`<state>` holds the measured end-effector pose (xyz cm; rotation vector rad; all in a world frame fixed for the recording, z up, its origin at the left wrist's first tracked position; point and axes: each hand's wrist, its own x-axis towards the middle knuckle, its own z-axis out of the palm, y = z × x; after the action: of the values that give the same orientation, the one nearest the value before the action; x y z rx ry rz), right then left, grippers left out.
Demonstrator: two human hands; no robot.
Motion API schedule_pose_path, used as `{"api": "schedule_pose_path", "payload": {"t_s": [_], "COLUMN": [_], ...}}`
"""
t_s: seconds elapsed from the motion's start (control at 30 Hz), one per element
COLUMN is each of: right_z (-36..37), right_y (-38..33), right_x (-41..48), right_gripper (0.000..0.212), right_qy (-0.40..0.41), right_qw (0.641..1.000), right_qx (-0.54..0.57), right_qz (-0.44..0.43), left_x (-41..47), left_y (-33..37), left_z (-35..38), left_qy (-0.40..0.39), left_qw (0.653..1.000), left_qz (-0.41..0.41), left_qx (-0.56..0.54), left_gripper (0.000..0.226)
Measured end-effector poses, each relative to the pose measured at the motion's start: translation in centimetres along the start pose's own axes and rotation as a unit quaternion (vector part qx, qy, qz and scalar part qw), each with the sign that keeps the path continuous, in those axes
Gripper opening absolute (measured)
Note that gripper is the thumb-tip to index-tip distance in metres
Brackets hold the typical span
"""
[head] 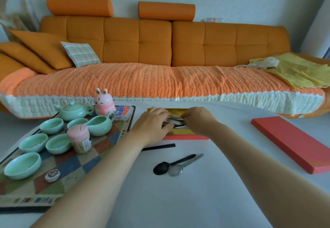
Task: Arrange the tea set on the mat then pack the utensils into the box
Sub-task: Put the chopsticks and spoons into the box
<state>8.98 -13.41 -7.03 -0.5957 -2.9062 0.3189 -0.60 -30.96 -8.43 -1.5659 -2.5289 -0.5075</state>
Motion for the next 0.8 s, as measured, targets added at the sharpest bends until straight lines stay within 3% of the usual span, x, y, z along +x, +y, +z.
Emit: {"api": "schedule_pose_path", "payload": {"t_s": [0.13,0.23,0.37,0.53,0.63,0.8], "right_z": [-0.2,-0.8,-0.2,1.1,1.4,1.2], "right_y": [-1.1,-3.4,-5.7,-6.4,-6.7,-6.8], "right_x": [-1.0,-2.5,-4.1,-5.0,-5.2,-5.6], "right_gripper": [0.025,0.025,0.027,0.025,0.023,0.019], "right_qy": [0.086,0.056,-0.054,-0.103,-0.119,-0.127], "right_qw": [0.988,0.980,0.980,0.975,0.979,0.981], "right_qx": [0.047,0.063,0.010,-0.050,-0.042,-0.026], "right_qz": [-0.117,-0.179,-0.192,-0.192,-0.161,-0.144], "left_x": [-1.0,-2.2,-4.4,-6.6,-7.5,-7.8], "left_y": [-0.4,-0.1,0.0,-1.5,-2.2,-2.6], "left_z": [-1.3,-2.5,-3.5,-4.2,-4.4,-4.4], "left_qy": [0.090,0.077,0.016,-0.105,-0.171,-0.172], "left_qw": [0.995,0.997,0.999,0.991,0.981,0.979], "left_qz": [0.029,0.006,-0.045,-0.085,-0.095,-0.104], "left_qx": [0.009,-0.007,-0.007,0.007,0.007,-0.004], "left_gripper": [0.020,0.001,0.009,0.006,0.025,0.027]}}
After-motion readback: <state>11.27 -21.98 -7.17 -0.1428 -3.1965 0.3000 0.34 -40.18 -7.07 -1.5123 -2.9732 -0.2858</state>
